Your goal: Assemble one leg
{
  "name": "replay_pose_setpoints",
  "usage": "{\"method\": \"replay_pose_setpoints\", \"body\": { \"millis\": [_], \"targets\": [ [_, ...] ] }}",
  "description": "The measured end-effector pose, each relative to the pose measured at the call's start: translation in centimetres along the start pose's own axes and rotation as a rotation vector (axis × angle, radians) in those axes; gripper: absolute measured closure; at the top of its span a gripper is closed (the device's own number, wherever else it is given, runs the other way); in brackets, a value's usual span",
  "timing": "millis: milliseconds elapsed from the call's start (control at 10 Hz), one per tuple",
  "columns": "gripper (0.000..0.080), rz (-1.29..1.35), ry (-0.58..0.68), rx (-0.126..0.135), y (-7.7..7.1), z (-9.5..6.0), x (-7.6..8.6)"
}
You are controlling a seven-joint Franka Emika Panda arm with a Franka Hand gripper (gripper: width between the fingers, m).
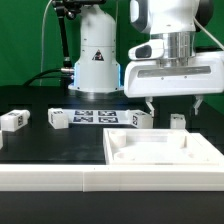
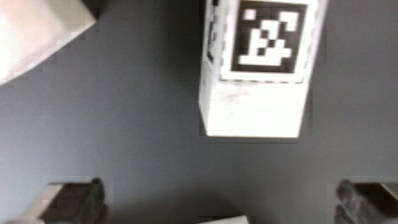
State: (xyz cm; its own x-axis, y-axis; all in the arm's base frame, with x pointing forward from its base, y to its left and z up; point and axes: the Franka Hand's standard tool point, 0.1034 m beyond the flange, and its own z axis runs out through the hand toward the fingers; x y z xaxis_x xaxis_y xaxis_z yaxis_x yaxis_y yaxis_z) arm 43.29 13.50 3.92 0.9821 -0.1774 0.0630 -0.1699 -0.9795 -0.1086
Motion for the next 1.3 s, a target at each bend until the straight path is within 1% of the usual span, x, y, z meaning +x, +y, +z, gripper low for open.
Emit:
{"method": "replay_pose_setpoints", "body": {
  "millis": [300,400,500,600,700,800,1100,1200,1300],
  "targets": [
    [0.0151,-0.018,-0.014,-0.003,0.0,0.0,0.0],
    [0.0151,-0.022,-0.034,-0.007,-0.1,0.2,-0.4],
    [0.0151,-0.022,-0.121,-0.026,-0.2,0.3,-1.0],
    [0.0151,-0.031,-0.202,-0.037,-0.3,0.2,-0.8],
    [0.0151,-0.029,-0.257,-0.044,-0.3,0.2,-0.6],
    [0.0151,-0.037,-0.344,-0.054,-0.2,0.1,-0.8],
    [0.0151,-0.039,-0.522,-0.065,-0.1,0.0,-0.4],
    [0.0151,-0.041,-0.612,-0.073,-0.3,-0.1,-0.7],
    [0.0151,-0.037,-0.691,-0.078,-0.5,0.1,-0.5]
  ]
}}
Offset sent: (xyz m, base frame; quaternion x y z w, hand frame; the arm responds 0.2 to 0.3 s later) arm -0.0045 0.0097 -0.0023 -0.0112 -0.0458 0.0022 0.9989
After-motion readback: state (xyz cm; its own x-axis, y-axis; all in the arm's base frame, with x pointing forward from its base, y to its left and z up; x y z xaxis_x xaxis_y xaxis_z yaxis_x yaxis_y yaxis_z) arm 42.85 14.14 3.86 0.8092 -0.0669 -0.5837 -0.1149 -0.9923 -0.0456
